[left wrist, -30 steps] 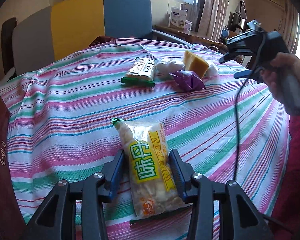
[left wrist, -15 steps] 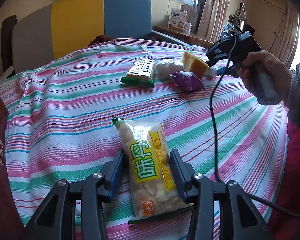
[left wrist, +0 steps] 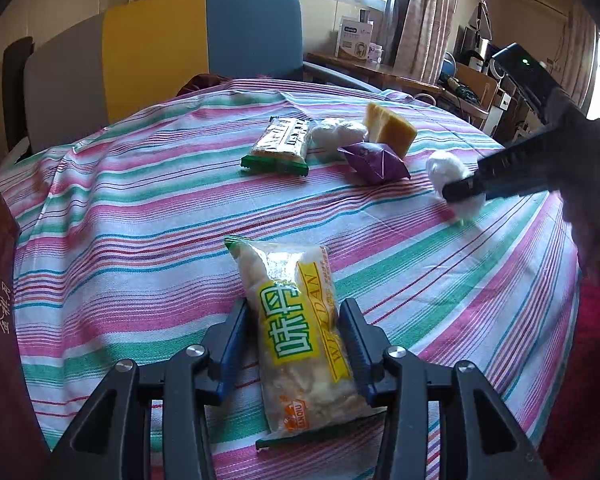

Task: Organize objects
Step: 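Hold the WEIDAN bag in the left tool while the right tool grasps the plastic-wrapped white bundle, then lower the WEIDAN bag into the gold tray and open the left tool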

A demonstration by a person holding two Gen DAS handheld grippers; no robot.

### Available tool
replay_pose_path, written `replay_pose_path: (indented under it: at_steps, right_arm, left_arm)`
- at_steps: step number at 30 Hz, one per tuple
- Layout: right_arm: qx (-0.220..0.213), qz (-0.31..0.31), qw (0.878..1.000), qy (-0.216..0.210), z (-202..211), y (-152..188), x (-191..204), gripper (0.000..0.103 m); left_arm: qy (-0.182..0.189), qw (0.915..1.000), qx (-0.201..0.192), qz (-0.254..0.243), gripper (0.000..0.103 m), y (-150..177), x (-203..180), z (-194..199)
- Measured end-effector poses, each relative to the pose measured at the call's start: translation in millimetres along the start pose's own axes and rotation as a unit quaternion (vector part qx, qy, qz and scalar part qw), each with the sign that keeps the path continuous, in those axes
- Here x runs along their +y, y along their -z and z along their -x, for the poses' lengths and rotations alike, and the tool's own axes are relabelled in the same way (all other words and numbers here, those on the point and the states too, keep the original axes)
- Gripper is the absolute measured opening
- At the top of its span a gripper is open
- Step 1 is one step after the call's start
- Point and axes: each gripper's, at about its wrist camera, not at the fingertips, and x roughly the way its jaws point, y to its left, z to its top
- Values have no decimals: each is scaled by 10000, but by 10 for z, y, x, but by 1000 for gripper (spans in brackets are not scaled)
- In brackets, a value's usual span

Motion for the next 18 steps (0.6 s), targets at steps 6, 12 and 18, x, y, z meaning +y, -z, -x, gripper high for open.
replay_pose_path:
  at_steps: [6,12,18]
  right_arm:
    - [-191,1150,9932,13,-57,243,565,33]
    - [-255,1364,9903,98,-95,246,629,33]
    - [-277,1439,9891,147,-133,196,661,33]
  left_arm:
    - [-102,9999,-11,-79,46,13,-35,10]
    - [-152,9998,-20,-123,46,19,-46,13]
    - [-169,9998,-21,-129,46,19,-51,19]
